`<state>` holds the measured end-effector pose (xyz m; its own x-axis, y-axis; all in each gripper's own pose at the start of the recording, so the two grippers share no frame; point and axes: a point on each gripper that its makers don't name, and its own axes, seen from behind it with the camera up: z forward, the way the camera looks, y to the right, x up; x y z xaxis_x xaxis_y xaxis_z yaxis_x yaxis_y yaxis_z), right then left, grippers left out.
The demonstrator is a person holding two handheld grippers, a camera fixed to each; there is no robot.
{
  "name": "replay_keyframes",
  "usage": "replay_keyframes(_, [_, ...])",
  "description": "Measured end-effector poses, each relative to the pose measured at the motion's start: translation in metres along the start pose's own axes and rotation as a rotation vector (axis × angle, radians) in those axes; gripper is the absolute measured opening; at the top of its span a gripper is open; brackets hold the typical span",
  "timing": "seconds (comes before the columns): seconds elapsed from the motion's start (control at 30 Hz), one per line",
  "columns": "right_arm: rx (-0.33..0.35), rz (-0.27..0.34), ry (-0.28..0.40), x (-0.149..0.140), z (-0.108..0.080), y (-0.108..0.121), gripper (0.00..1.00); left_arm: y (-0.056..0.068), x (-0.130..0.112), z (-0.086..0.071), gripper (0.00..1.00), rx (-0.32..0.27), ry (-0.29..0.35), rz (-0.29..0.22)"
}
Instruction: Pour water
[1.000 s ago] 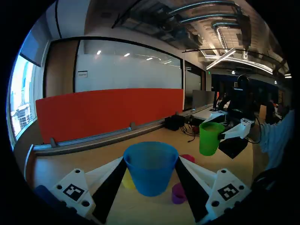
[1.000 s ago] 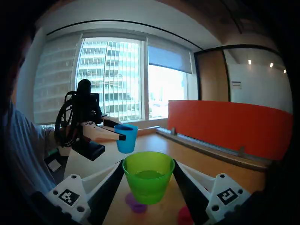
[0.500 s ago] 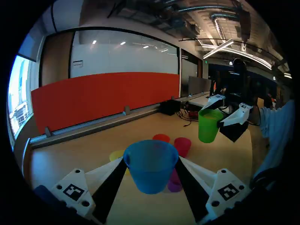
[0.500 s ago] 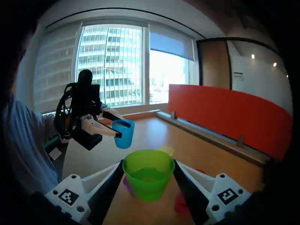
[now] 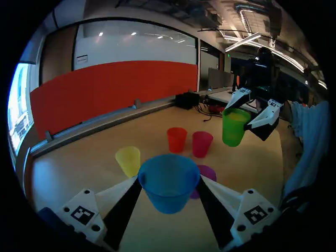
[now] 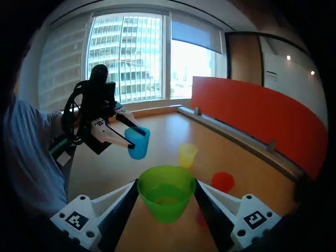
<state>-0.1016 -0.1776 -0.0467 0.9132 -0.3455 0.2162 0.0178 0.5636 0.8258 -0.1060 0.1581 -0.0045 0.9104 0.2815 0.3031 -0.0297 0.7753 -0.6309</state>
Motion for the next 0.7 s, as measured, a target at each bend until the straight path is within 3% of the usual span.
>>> replay_keyframes(0.7, [0.022,-0.024,-0.143,-0.056,0.014,0.001,0.93,0.003,-0.070,0.008,0.88,-0.011,-0.153,0.023])
